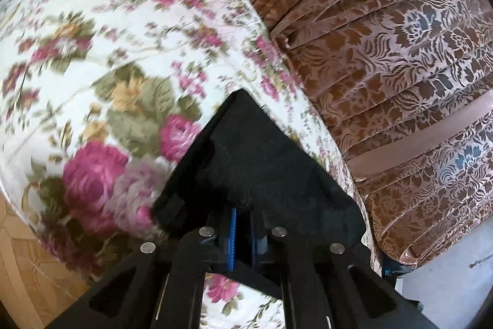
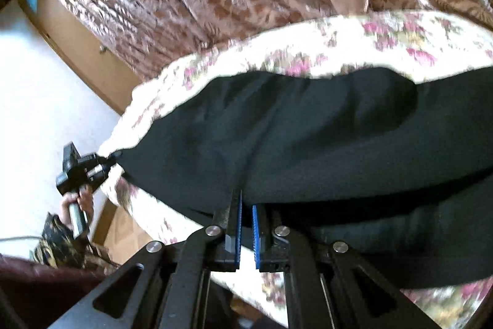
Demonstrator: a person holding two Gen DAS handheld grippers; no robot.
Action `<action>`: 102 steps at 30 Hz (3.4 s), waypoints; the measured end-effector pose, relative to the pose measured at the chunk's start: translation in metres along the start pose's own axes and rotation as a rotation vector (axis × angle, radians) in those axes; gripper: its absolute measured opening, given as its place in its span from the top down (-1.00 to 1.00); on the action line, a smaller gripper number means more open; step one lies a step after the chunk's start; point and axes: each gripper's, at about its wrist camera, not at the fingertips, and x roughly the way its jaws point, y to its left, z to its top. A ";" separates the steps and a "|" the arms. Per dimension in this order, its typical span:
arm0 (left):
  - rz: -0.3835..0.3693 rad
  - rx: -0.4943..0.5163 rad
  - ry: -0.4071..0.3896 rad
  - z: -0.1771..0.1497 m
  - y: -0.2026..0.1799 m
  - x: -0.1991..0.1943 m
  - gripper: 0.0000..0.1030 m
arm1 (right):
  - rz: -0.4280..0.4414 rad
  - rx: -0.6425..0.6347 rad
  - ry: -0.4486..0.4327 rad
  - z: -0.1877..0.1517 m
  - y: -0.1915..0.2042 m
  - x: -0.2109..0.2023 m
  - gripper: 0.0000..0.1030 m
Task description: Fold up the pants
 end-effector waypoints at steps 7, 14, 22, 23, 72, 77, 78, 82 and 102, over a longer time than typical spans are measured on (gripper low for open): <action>0.042 -0.008 0.022 -0.010 0.013 0.005 0.88 | -0.025 0.043 0.064 -0.020 -0.013 0.021 0.90; 0.111 0.029 0.044 -0.017 0.017 0.012 0.82 | -0.054 0.056 0.112 -0.025 -0.022 0.040 0.90; 0.084 0.067 -0.036 -0.019 -0.005 -0.014 0.85 | -0.069 0.049 0.101 -0.020 -0.017 0.044 0.90; 0.086 0.079 -0.038 -0.019 -0.008 -0.016 0.86 | -0.065 0.046 0.094 -0.019 -0.016 0.042 0.90; -0.055 0.849 0.433 -0.183 -0.229 0.106 0.60 | -0.432 0.821 -0.376 0.029 -0.309 -0.131 0.01; -0.045 0.854 0.452 -0.187 -0.234 0.117 0.59 | -0.465 0.789 -0.320 0.044 -0.321 -0.120 0.78; -0.046 0.849 0.454 -0.187 -0.234 0.118 0.59 | -0.480 0.778 -0.315 0.044 -0.324 -0.119 0.84; -0.067 0.847 0.457 -0.185 -0.237 0.119 0.59 | -0.499 0.694 -0.373 0.054 -0.295 -0.141 0.87; -0.157 0.897 0.535 -0.204 -0.258 0.118 0.58 | -0.538 0.853 -0.407 -0.074 -0.297 -0.219 0.88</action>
